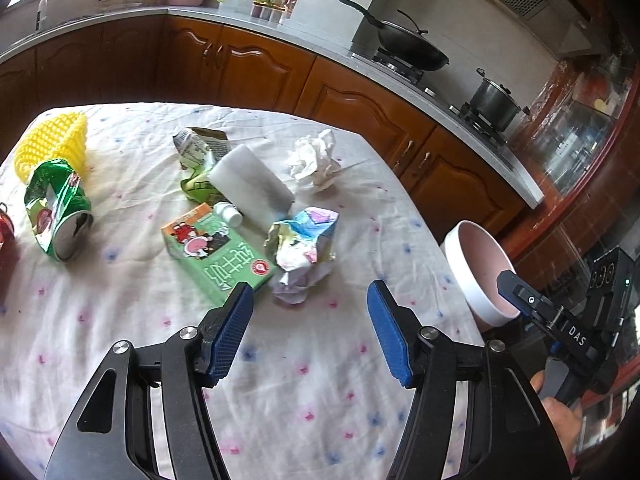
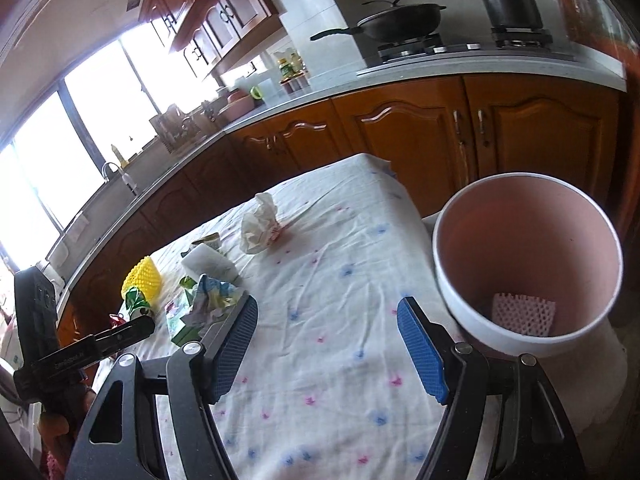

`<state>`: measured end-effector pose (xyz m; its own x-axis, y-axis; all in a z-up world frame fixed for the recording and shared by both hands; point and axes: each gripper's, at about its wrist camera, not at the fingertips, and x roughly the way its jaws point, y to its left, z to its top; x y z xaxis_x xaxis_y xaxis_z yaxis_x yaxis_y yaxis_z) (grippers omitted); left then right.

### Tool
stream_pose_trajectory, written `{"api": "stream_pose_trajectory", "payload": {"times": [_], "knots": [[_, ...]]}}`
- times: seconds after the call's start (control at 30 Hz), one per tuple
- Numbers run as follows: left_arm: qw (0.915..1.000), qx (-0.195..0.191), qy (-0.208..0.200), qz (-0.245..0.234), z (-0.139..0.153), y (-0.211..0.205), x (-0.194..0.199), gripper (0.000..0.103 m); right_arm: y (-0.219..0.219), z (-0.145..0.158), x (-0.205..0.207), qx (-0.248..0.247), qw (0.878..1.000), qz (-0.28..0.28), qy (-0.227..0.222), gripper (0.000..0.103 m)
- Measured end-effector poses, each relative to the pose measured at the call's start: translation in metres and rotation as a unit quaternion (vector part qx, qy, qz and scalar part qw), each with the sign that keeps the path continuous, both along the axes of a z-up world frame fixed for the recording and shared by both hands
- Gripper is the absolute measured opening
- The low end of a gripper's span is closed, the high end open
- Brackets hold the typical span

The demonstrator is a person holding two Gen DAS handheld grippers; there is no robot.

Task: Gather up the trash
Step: 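Move both tools back over the table toward the crumpled wrappers, then grasp the blue printed paper with the left tool while the right tool grasps the white tissue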

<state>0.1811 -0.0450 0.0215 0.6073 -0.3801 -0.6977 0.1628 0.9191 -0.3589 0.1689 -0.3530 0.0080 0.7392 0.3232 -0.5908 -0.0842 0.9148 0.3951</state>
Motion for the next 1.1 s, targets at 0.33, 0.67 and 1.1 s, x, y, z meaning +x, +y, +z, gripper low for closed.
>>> {"api": "stream_pose_trajectory", "payload": {"times": [0.33,0.67,1.1], "knots": [[0.9999,0.004,-0.002,-0.009,0.000,0.001,0.008,0.060,0.031,0.001,0.027,-0.006,0.999,0.039,0.007,0.074],[0.9999,0.004,0.002,-0.015,-0.003,-0.004,0.025,0.060,0.065,0.001,0.085,-0.008,0.996,0.085,0.004,0.074],[0.9986,0.034,0.014,-0.038,-0.019,-0.028,0.053,0.060,0.101,-0.022,0.174,-0.015,0.993,0.117,0.020,0.061]]}}
